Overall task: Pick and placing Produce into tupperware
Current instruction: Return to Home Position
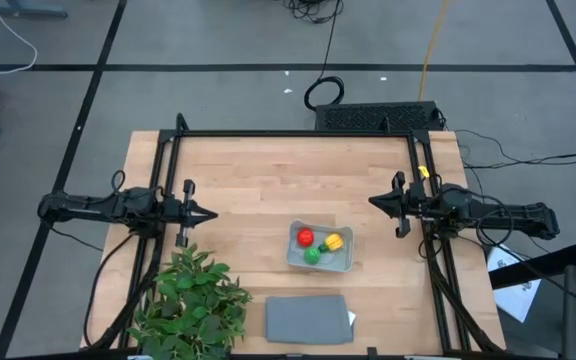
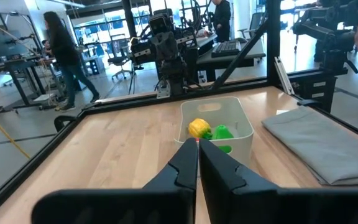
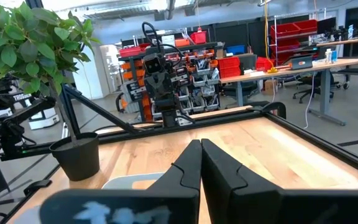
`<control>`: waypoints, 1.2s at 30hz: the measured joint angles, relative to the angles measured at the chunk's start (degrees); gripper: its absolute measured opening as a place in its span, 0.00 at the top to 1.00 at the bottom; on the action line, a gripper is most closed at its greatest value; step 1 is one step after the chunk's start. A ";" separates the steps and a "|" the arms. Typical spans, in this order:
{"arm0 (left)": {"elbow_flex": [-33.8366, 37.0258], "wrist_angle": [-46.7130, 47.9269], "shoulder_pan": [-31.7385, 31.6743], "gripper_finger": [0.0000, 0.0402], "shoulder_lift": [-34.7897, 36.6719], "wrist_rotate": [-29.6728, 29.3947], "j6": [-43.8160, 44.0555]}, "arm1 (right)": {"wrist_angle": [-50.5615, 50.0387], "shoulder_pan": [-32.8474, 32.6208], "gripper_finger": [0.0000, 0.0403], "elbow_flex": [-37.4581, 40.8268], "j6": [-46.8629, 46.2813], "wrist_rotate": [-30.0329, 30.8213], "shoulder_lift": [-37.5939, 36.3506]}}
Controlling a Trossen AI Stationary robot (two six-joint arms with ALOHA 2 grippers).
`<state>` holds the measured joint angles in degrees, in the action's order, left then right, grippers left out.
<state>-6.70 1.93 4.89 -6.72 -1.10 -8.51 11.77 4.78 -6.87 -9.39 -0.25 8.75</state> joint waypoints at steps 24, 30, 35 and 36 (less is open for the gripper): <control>0.00 0.04 0.00 0.95 -0.02 0.00 1.52 | 0.00 0.02 1.00 0.00 0.00 0.00 -0.01; 0.00 0.02 0.00 0.95 -0.02 -0.02 1.38 | -0.01 0.02 1.00 0.00 0.01 0.00 0.00; 0.00 0.02 0.00 0.95 -0.02 -0.45 1.30 | 0.00 0.02 1.00 0.00 0.02 0.00 0.00; 0.00 0.02 0.00 0.95 -0.02 -0.48 1.30 | -0.02 0.02 1.00 0.00 0.01 0.01 0.00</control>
<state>-6.70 1.96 4.89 -6.74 -1.58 -7.20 11.75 4.80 -6.87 -9.38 -0.24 8.75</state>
